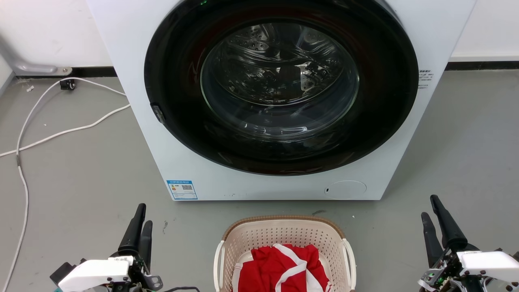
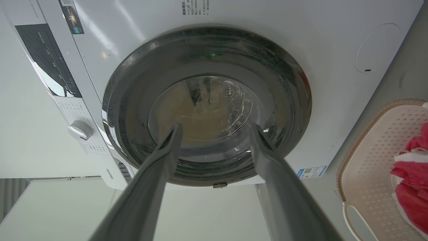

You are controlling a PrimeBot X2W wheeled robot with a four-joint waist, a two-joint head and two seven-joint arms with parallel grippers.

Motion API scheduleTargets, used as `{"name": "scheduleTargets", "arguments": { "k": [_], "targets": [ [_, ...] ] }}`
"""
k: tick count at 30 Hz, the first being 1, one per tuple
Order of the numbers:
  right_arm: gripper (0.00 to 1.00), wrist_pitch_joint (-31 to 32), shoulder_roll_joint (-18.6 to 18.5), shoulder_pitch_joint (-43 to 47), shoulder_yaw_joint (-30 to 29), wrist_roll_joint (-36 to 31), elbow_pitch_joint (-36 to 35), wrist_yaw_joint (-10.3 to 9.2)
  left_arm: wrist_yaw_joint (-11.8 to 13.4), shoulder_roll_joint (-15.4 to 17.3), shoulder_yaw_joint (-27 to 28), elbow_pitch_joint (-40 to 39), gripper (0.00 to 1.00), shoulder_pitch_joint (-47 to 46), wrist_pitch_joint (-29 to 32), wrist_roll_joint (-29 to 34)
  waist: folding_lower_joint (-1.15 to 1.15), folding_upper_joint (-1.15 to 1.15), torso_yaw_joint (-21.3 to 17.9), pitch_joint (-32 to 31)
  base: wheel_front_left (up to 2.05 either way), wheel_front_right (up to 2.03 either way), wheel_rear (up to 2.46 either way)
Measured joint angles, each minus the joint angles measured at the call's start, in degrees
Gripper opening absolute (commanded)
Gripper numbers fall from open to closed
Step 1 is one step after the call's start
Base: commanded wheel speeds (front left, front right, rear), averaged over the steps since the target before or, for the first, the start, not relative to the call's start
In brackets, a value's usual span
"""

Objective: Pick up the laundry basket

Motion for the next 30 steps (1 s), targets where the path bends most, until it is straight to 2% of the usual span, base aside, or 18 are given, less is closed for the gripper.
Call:
{"name": "scheduleTargets", "arguments": {
  "k": [5,16,30],
  "targets": [
    [1.0,-1.4,0.0,0.3,0.5,-0.5,-1.2,0.0,0.0,0.0,-0.7,-1.2,1.0,0.2,-1.3,0.9,0.0,0.0,0.0,0.0,0.0,0.0,0.0],
    [1.0,-4.7,0.0,1.4,-0.1,-6.9,-2.3,0.0,0.0,0.0,1.1,-2.6,1.0,1.4,-4.6,8.2,0.0,0.0,0.1,-0.2,0.0,0.0,0.0],
    [1.0,-7.7,0.0,1.5,-2.7,-28.0,-7.3,0.0,0.1,0.0,6.0,-7.2,1.0,2.3,-7.5,22.3,0.0,0.0,0.1,-0.3,0.0,0.0,0.0]
  ]
}}
